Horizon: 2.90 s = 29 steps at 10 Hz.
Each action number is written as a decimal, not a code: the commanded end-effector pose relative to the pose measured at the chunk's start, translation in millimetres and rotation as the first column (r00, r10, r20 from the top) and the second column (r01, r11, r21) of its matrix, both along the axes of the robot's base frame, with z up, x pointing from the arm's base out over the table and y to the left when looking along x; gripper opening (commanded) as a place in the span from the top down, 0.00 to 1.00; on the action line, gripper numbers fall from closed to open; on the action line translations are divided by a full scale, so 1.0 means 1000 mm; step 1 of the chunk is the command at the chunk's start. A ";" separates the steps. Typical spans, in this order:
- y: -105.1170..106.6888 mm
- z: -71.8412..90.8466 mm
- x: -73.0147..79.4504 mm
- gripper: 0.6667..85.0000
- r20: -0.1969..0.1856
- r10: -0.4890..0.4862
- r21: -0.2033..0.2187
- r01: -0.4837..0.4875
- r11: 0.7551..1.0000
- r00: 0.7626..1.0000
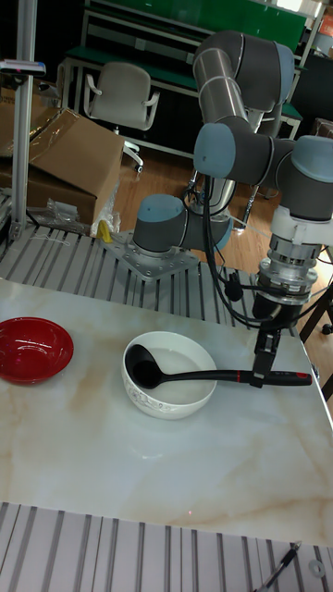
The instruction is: Scoop water with a large spoon from one bowl to another
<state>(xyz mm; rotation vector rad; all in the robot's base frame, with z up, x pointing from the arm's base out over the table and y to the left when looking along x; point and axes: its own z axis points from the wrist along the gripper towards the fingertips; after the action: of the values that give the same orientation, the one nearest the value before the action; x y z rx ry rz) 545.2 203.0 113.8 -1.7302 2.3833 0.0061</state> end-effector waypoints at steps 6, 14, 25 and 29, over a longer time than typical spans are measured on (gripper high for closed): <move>0.006 -0.001 -0.002 0.42 -0.003 0.049 0.024 -0.049 0.999 0.999; 0.000 -0.010 -0.015 0.43 -0.021 0.100 0.041 -0.099 0.994 0.995; 0.004 -0.013 -0.013 0.69 -0.011 0.110 0.063 -0.109 0.992 0.994; 0.011 -0.006 -0.012 0.99 -0.012 0.111 0.076 -0.109 0.991 0.994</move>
<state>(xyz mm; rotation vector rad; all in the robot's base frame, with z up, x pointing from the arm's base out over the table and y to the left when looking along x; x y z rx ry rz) 531.7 207.5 101.5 -1.8471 2.2691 0.0997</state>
